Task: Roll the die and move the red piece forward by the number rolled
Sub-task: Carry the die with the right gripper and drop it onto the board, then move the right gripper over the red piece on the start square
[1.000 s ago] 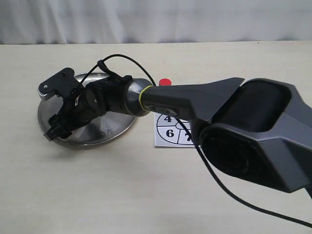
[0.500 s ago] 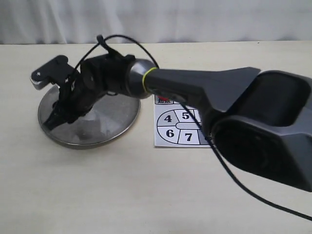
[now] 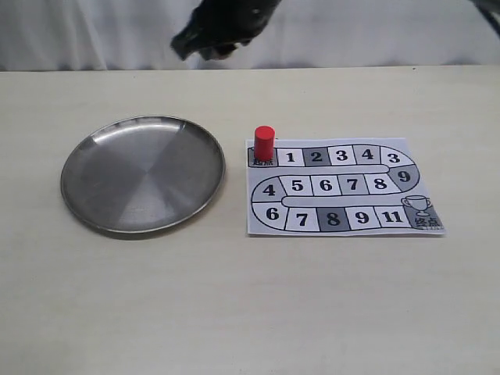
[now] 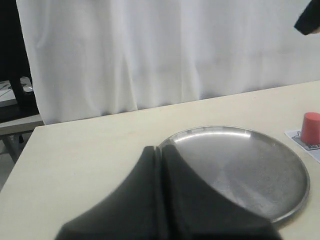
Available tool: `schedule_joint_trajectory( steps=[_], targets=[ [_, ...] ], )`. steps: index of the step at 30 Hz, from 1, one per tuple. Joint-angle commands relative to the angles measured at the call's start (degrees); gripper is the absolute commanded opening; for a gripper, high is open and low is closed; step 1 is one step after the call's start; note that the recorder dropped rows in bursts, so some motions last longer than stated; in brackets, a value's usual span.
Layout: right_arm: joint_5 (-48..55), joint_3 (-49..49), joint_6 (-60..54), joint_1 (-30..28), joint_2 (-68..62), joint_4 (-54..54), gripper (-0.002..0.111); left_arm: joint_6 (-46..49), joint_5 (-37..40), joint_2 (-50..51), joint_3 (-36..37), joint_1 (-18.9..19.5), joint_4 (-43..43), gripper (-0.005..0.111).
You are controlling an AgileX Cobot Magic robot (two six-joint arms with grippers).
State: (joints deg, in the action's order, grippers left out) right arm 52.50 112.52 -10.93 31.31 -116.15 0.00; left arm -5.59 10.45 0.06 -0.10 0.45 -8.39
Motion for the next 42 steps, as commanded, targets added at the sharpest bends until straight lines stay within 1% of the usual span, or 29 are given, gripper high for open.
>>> schedule_joint_trajectory(
  steps=[1,4,6,8,13,19,25,27,30,33,35,38,40,42],
  targets=[
    [-1.76,-8.08,1.35,-7.21,1.89,1.68,0.004,-0.05,-0.52,-0.06,0.10,-0.48,0.13,0.000],
    [-6.93,-15.48,0.28,-11.63,2.63,7.28,0.004,-0.05,-0.52,-0.06,0.10,-0.48,0.13,0.000],
    [-10.80,-19.79,-1.02,-13.53,2.73,10.66,0.004,-0.05,-0.52,-0.06,0.10,-0.48,0.13,0.000],
    [-14.60,-23.89,-2.11,-14.37,2.73,12.72,0.004,-0.05,-0.52,-0.06,0.10,-0.48,0.13,0.000],
    [-23.32,-32.35,-2.11,-14.48,2.73,12.85,0.004,-0.05,-0.52,-0.06,0.10,-0.48,0.13,0.000],
    [-27.64,-37.06,-2.11,-14.48,2.62,12.47,0.004,-0.05,-0.52,-0.06,0.10,-0.48,0.13,0.000],
    [-29.11,-37.59,-2.11,-14.48,0.33,9.69,0.004,-0.05,-0.52,-0.06,0.10,-0.48,0.13,0.000],
    [-29.94,-37.59,-1.84,-14.48,-1.30,8.89,0.006,-0.05,-0.52,-0.06,0.10,-0.48,0.13,0.000],
    [-30.62,-37.59,-1.84,-14.48,-2.83,8.89,0.018,-0.05,-0.52,-0.06,0.10,-0.48,0.13,0.000],
    [-30.38,-37.38,-1.65,-14.48,-2.96,9.00,0.040,-0.05,-0.52,-0.06,0.10,-0.48,0.13,0.000],
    [-30.30,-37.40,-1.65,-14.48,-2.36,9.42,0.057,-0.05,-0.52,-0.06,0.10,-0.48,0.13,0.000],
    [-28.80,-37.26,-1.88,-14.48,-0.51,9.42,0.076,-0.05,-0.52,-0.06,0.10,-0.48,0.13,0.000],
    [-26.84,-37.26,-1.88,-14.48,1.48,9.42,0.084,-0.05,-0.52,-0.06,0.10,-0.48,0.13,0.000],
    [-25.43,-37.26,-2.27,-14.48,3.55,9.20,0.086,-0.05,-0.52,-0.06,0.10,-0.48,0.13,0.000]
  ],
)
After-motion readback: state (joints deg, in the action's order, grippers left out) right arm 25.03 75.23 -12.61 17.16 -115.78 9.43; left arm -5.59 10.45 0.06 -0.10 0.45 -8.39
